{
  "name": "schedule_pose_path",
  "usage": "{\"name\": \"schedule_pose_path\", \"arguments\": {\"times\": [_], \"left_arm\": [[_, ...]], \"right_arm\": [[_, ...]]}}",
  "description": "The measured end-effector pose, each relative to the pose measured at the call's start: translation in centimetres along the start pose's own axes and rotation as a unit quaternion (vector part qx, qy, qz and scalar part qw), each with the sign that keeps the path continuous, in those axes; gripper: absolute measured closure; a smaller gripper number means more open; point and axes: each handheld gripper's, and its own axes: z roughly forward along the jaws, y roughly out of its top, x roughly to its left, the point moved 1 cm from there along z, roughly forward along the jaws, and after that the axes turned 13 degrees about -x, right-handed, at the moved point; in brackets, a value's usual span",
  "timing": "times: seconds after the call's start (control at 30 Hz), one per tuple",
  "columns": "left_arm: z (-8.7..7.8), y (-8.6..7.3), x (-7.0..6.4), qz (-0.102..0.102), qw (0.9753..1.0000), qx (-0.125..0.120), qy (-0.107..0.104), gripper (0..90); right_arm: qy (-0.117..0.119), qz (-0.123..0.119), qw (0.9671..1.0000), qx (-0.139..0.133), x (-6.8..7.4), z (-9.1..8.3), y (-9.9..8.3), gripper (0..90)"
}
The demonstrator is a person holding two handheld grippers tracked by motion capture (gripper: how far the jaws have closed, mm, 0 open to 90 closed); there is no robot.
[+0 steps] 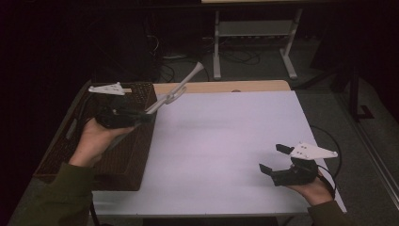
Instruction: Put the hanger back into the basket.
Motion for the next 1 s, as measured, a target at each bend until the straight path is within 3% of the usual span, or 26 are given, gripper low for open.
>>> {"name": "schedule_pose_path", "arguments": {"times": [0.4,0.57,0.8,1.0], "left_arm": [[-5.7,-1.7,2.8,-0.015,0.9981,-0.007,0.059,82.1],[-7.7,-2.7,3.8,-0.018,0.9969,0.003,0.077,82.2],[-10.1,-4.1,5.2,-0.026,0.9953,0.014,0.093,82.1],[-10.9,-5.4,6.0,-0.028,0.9940,0.042,0.097,82.1]], "right_arm": [[-0.005,-0.003,1.0000,-0.004,-0.1,0.3,0.0,3.0],[-0.008,-0.001,1.0000,-0.002,-0.1,0.2,-0.1,3.0],[-0.010,-0.002,0.9999,-0.001,-0.3,0.3,-0.1,3.0],[-0.010,0.000,0.9999,0.003,-0.2,0.5,-0.2,3.0]]}}
